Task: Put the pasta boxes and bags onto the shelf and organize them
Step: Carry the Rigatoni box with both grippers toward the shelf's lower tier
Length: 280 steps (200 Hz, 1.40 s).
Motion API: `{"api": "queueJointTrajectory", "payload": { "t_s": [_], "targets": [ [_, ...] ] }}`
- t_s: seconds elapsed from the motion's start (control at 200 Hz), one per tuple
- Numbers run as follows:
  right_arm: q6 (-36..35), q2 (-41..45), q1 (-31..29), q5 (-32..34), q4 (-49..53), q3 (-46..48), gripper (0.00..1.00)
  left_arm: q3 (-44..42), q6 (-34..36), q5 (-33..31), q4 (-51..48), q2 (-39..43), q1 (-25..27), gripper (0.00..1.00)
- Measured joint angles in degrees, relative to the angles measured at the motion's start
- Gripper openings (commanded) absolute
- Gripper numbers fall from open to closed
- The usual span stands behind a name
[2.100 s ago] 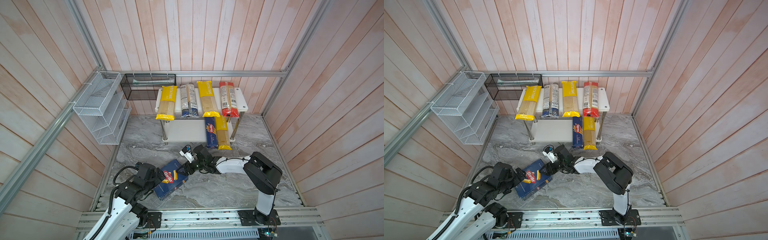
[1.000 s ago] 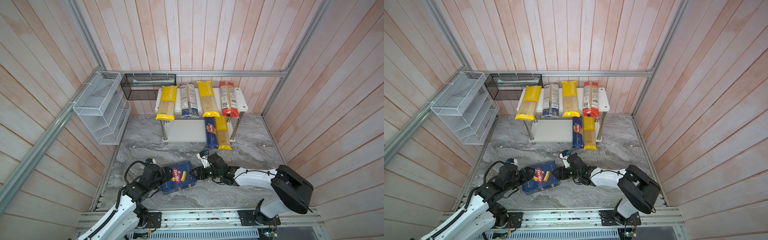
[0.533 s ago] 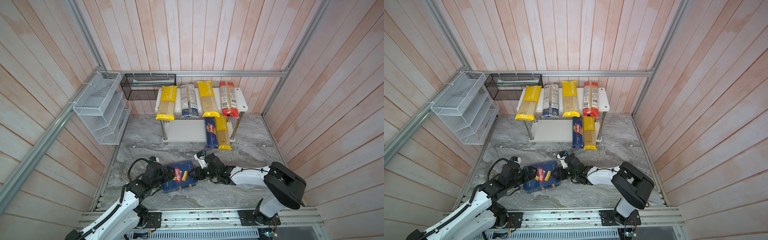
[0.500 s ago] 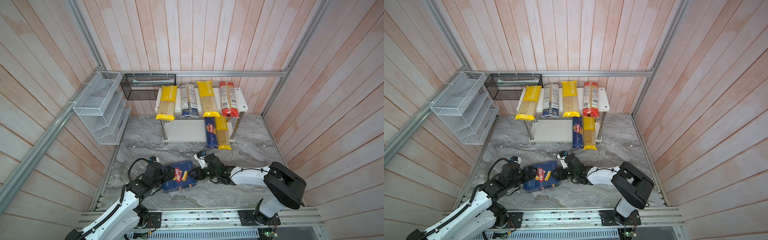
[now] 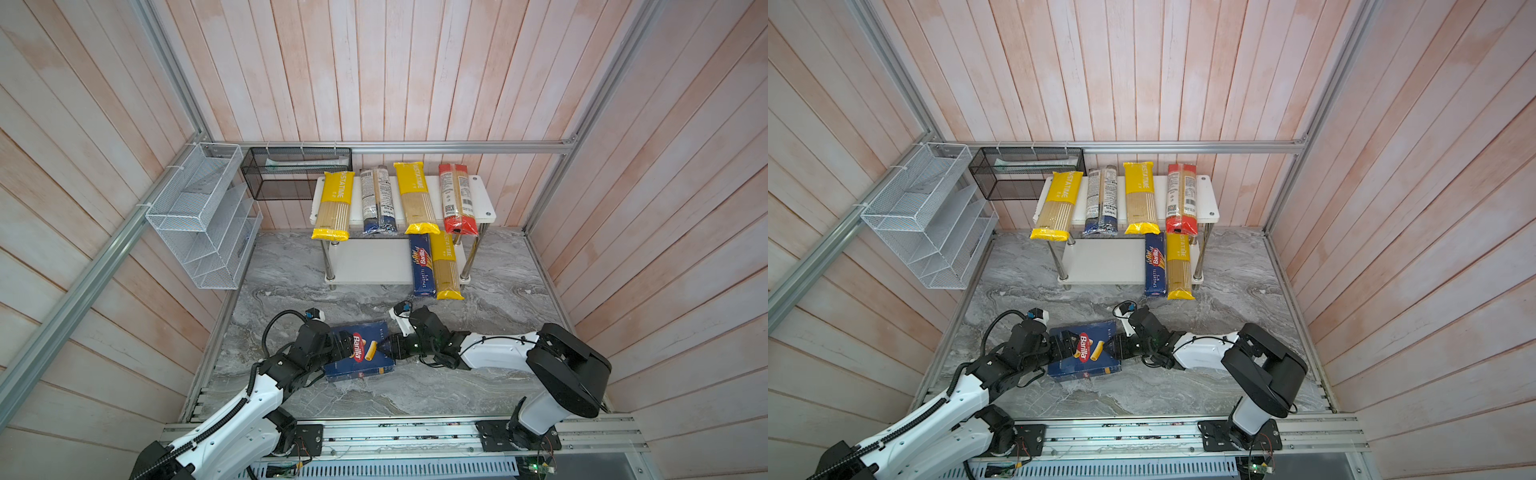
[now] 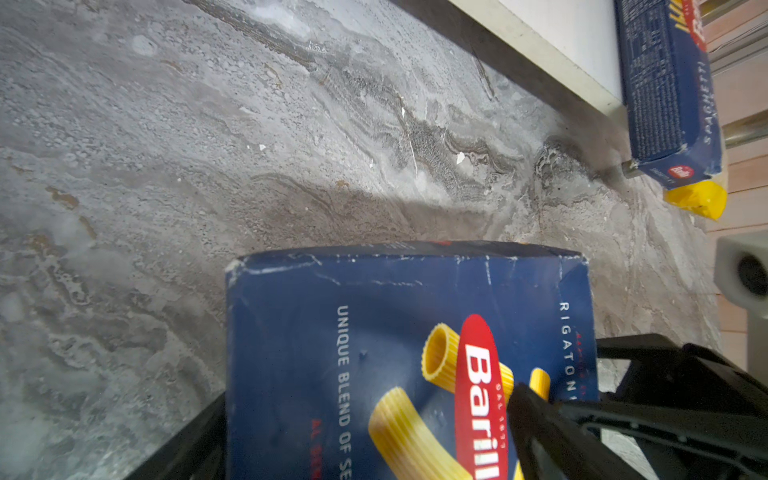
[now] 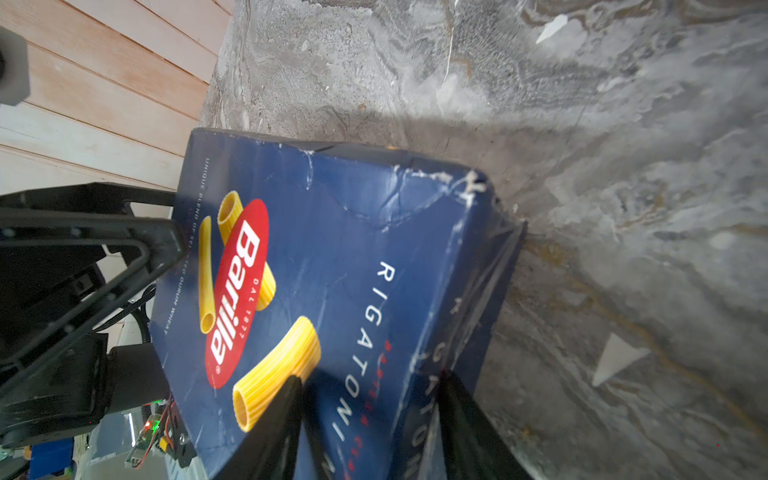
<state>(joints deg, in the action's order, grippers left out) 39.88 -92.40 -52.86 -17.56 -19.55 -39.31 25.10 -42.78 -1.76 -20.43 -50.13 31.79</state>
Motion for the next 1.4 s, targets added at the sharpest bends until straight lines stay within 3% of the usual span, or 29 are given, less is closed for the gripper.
{"api": "queueJointTrajectory", "payload": {
  "t_s": [0.83,1.4],
  "targets": [
    [0.0,2.0,0.1,8.5,7.0,-5.0,0.49,8.1,4.7,-3.9,10.2,-6.6,0.8,1.0],
    [-1.3,3.8,3.8,12.0,7.6,-8.6,0.49,14.2,9.2,-5.0,17.2,-10.9,0.8,1.0]
  ]
}}
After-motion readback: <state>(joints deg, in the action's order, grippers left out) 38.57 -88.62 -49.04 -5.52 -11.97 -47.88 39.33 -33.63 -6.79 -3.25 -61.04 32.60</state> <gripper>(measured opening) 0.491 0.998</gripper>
